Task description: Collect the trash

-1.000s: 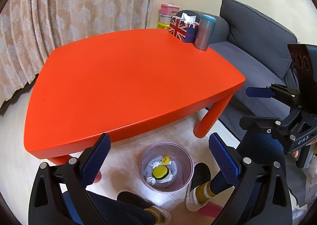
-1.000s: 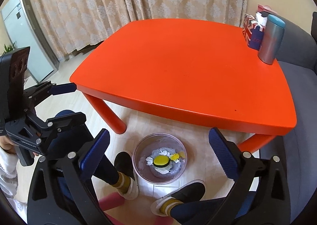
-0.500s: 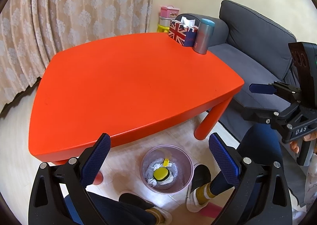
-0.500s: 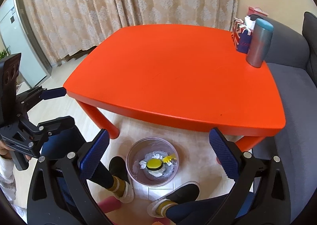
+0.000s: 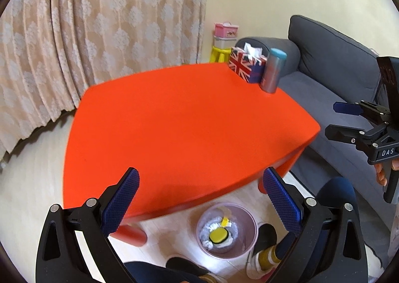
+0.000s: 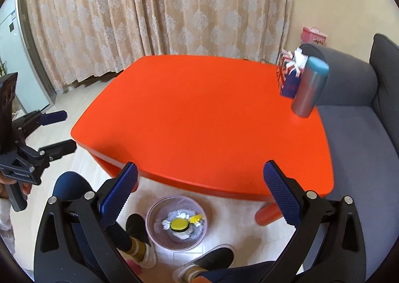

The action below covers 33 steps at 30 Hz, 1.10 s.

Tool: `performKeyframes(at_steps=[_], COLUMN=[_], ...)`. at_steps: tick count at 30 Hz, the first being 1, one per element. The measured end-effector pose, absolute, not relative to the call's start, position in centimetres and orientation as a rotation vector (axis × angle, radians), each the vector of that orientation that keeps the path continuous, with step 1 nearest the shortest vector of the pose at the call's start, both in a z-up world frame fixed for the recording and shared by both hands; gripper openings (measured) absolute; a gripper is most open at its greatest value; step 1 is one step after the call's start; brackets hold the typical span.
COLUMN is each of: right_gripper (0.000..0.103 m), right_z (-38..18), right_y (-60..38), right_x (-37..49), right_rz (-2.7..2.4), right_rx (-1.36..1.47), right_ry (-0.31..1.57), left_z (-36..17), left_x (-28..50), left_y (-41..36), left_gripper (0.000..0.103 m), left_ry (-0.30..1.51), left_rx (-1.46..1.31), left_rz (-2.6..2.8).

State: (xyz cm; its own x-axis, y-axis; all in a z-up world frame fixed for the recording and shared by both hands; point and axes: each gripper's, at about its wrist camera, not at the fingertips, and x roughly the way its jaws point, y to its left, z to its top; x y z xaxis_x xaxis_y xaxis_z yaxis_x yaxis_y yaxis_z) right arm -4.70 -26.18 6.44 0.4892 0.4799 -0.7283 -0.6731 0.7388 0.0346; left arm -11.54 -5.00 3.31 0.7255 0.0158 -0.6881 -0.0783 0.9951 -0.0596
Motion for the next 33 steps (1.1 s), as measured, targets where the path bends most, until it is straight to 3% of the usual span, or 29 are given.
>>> performKeyframes(at_steps=[12,33], right_gripper=[0.099,0.099], right_z=[9.5,10.8], right_y=[-26.1,-25.9], right_x=[-3.5,-3.0], right_rz=[0.694,0.708], right_rx=[-0.273,-0.261], right_ry=[0.712,0.686], left_z=[6.6,7.7], left_x=[-10.6,-10.2], left_y=[-3.6,-2.7], left_gripper=[0.097,0.097], left_ry=[0.685,0.681], left_rx=[-0.073,-0.077], left_rz=[0.110,0.191])
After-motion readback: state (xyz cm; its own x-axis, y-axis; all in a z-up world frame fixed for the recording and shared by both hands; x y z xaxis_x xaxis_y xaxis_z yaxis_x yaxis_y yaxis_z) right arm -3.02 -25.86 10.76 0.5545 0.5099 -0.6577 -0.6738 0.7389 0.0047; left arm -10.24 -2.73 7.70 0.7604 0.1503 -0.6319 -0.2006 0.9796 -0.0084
